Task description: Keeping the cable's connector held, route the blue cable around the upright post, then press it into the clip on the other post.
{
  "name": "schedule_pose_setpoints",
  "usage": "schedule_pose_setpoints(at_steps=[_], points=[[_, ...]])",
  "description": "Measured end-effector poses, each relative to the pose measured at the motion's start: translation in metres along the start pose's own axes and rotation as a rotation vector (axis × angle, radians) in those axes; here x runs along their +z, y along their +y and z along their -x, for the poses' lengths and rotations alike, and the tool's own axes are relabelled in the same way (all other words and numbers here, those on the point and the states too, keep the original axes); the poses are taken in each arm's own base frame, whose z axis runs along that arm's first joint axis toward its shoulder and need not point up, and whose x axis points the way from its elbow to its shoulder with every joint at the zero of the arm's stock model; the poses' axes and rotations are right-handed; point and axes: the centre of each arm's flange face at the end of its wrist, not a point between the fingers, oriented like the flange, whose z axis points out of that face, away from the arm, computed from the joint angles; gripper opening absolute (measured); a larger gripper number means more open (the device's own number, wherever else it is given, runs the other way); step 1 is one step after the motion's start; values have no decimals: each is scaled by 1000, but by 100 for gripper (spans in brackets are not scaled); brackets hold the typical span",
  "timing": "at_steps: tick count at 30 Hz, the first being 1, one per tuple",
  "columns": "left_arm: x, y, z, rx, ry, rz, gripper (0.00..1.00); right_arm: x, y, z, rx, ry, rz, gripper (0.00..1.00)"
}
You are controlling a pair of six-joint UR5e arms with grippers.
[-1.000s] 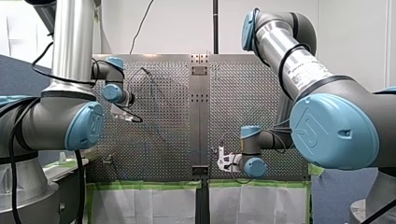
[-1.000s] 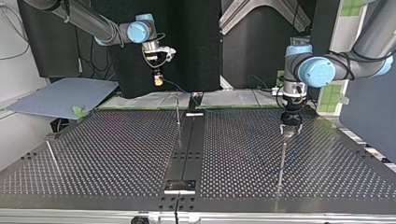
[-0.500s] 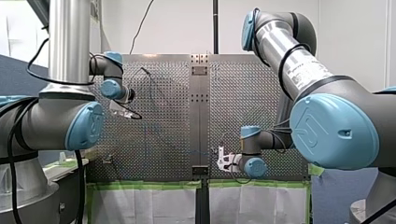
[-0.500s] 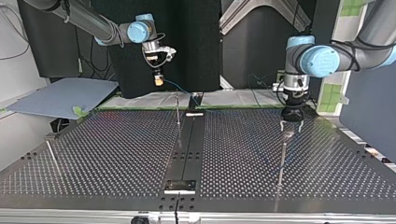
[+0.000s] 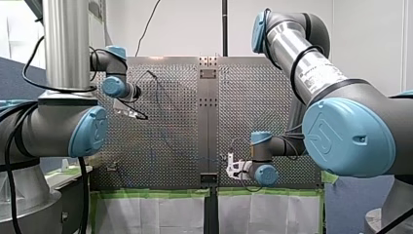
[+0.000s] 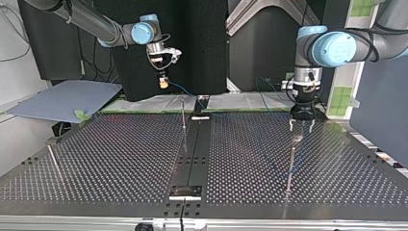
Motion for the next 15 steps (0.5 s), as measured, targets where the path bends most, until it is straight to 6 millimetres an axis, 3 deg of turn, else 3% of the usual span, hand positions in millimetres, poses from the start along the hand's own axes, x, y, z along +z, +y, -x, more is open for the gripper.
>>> schedule_pose_setpoints(at_steps=[11,15], points=[[-27,-31,-3,77,10,1,99,0,0,0,2,-2,0,0],[-34,-33,-7,114,25,22,99,0,0,0,5,-1,1,0]])
